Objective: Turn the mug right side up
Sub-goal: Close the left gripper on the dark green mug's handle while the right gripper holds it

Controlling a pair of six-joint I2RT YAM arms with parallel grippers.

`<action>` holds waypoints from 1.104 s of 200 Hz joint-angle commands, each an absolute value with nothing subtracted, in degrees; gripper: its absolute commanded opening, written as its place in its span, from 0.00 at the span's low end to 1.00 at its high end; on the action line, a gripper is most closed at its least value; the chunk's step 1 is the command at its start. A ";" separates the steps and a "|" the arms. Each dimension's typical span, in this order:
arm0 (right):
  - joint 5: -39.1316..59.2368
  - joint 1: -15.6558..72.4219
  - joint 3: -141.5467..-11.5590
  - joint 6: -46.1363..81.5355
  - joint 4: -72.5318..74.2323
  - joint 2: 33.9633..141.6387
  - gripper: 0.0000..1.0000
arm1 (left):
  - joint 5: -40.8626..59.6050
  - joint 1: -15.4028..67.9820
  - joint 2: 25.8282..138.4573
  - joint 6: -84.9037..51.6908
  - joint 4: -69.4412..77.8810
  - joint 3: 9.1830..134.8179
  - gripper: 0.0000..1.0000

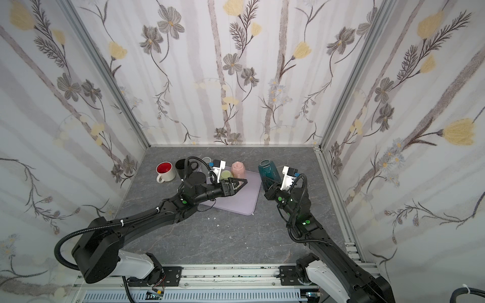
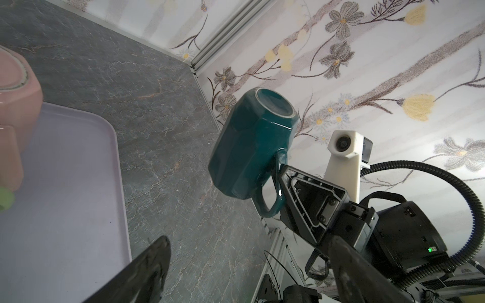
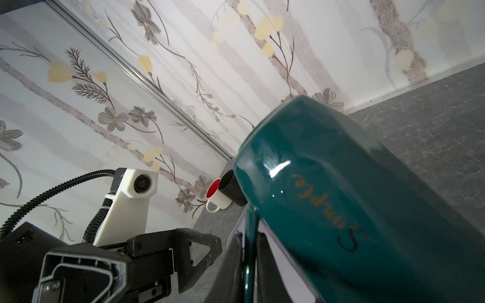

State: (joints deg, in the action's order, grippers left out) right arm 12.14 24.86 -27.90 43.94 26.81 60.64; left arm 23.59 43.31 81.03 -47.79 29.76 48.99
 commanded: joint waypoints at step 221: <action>19.38 24.94 -32.82 50.78 35.64 67.06 0.00 | 19.72 45.73 84.85 -29.84 26.98 50.97 0.85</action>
State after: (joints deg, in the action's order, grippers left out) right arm 18.00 25.02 -30.79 49.50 30.70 67.20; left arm 21.91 44.99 85.52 -38.04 27.40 50.26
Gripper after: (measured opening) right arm 0.078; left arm 0.854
